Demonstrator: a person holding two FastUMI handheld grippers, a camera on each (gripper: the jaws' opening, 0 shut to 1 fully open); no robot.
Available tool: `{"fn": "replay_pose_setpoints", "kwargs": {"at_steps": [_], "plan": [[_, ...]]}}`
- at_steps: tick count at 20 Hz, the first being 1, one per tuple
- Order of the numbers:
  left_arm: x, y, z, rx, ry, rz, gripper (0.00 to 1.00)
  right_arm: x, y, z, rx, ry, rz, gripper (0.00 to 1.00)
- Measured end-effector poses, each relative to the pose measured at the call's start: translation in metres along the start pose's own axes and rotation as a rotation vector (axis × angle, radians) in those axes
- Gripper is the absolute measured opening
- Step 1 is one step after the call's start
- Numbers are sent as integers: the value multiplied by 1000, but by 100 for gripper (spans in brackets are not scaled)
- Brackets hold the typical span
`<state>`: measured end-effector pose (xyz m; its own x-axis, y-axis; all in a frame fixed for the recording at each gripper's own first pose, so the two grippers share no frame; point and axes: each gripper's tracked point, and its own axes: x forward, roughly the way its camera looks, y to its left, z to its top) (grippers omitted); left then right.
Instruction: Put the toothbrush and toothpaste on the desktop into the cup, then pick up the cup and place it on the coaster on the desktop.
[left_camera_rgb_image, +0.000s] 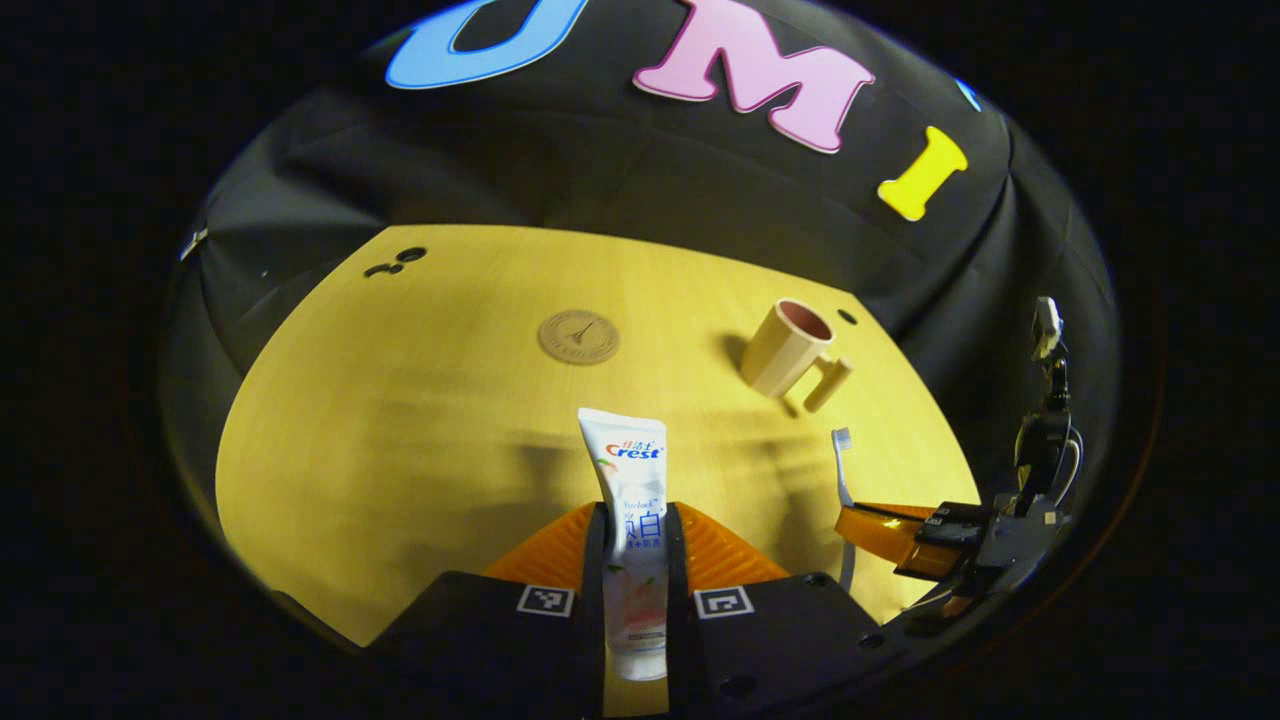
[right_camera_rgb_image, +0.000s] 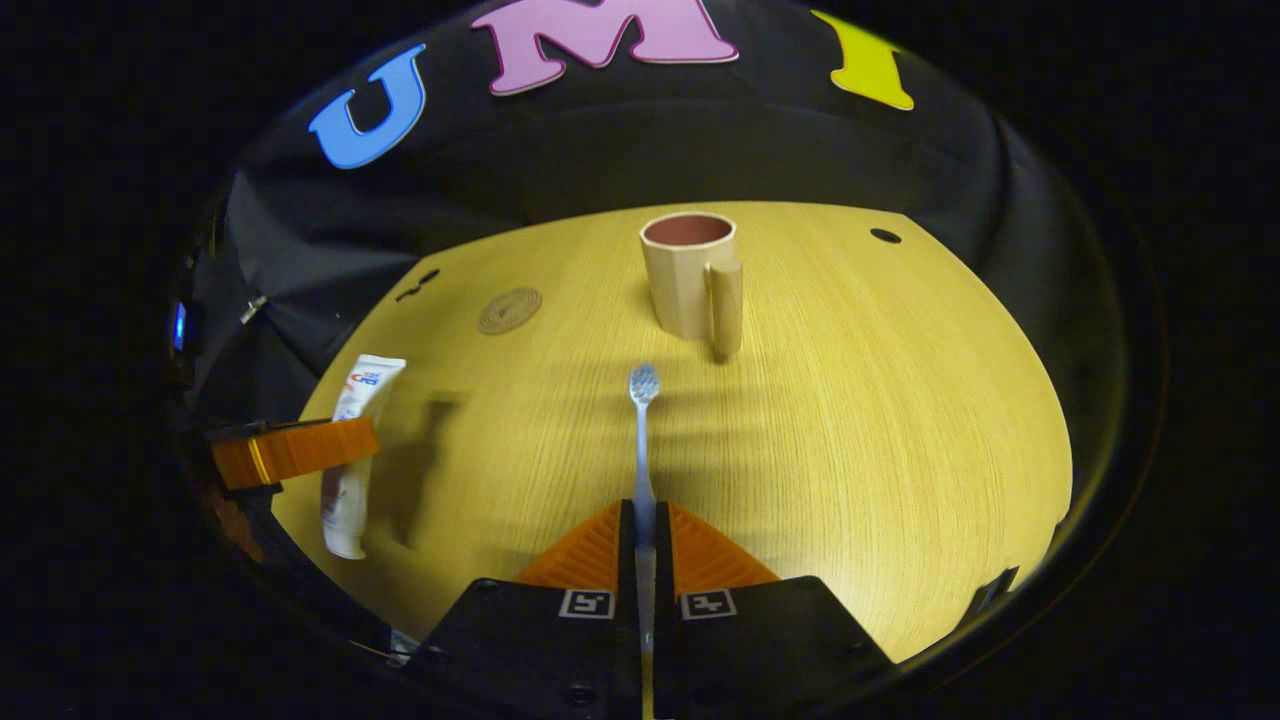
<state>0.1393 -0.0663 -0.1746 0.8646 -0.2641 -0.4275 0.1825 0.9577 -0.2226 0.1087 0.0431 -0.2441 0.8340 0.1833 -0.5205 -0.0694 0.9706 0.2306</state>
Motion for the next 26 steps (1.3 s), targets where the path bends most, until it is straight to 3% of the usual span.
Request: {"fn": "replay_pose_setpoints", "kwargs": {"at_steps": [1,5,12,15,19,23,24,26], "plan": [[1,-11,12,-3,-27,-23,29,-4,-2,11,12,-39,12,9],[9,-63,78,-19,-181,-120,29,-23,-28,52,9,-169,14,9],[25,-144,195,38,-488,-254,28,-33,-71,69,45,-244,-7,9],[44,-161,217,63,-563,-274,29,-32,-82,68,44,-261,-11,9],[81,-176,231,12,-618,-303,29,-30,-90,68,60,-273,-7,9],[113,-177,237,37,-661,-281,29,-26,-99,67,57,-283,-10,9],[121,-176,236,40,-665,-274,24,-25,-102,67,64,-285,-12,9],[138,-174,225,50,-654,-258,29,-24,-108,67,75,-291,-15,9]]}}
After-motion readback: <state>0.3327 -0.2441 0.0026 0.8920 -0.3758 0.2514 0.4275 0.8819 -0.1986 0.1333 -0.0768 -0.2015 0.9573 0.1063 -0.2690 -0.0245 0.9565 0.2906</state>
